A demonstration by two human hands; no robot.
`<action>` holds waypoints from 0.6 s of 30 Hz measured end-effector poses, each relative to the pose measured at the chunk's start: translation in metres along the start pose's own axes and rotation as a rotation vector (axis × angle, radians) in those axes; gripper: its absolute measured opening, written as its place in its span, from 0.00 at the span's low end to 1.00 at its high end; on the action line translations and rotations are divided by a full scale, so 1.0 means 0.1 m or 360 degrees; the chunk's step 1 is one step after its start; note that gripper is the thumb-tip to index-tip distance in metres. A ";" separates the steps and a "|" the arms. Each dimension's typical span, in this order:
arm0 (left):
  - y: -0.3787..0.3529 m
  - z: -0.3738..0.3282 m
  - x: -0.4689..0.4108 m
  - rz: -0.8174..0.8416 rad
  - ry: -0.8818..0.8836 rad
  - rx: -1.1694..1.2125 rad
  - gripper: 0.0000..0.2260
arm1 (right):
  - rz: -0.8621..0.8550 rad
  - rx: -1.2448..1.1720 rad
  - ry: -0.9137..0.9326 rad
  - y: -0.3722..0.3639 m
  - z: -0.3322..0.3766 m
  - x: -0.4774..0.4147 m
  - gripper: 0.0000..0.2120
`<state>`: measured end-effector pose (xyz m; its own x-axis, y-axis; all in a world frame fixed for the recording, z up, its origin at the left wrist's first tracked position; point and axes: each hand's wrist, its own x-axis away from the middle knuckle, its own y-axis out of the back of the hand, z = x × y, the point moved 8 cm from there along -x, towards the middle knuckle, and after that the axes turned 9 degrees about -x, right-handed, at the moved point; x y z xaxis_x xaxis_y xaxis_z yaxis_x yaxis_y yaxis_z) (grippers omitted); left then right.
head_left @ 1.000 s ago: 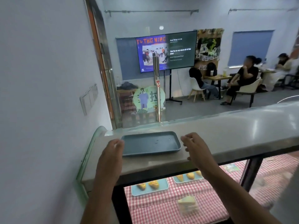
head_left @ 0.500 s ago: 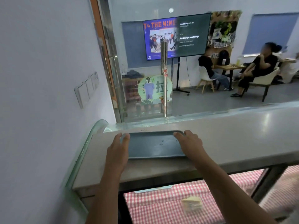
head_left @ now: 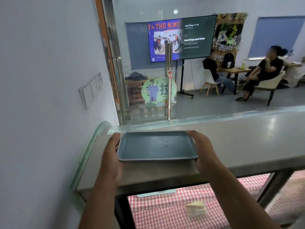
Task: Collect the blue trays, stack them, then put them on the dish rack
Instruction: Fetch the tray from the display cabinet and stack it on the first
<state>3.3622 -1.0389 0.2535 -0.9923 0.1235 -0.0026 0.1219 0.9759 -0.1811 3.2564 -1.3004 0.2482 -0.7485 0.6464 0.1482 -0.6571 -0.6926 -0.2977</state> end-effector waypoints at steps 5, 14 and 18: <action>0.03 -0.26 0.24 0.0150 -0.0051 0.0337 0.14 | 0.0139 -0.0313 -0.0015 -0.01 0.24 0.31 0.14; 0.04 -0.48 1.02 0.0205 0.0085 0.0641 0.18 | 0.0355 -0.0559 -0.0106 0.13 0.45 0.98 0.11; 0.05 -0.55 1.61 0.0145 0.0049 0.0631 0.19 | 0.0387 -0.0551 -0.0056 0.38 0.55 1.38 0.08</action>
<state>3.2043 -1.0044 0.3062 -0.9761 0.2171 -0.0079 0.1860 0.8164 -0.5467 3.1229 -1.2552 0.3090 -0.8846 0.4618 0.0648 -0.3963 -0.6712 -0.6265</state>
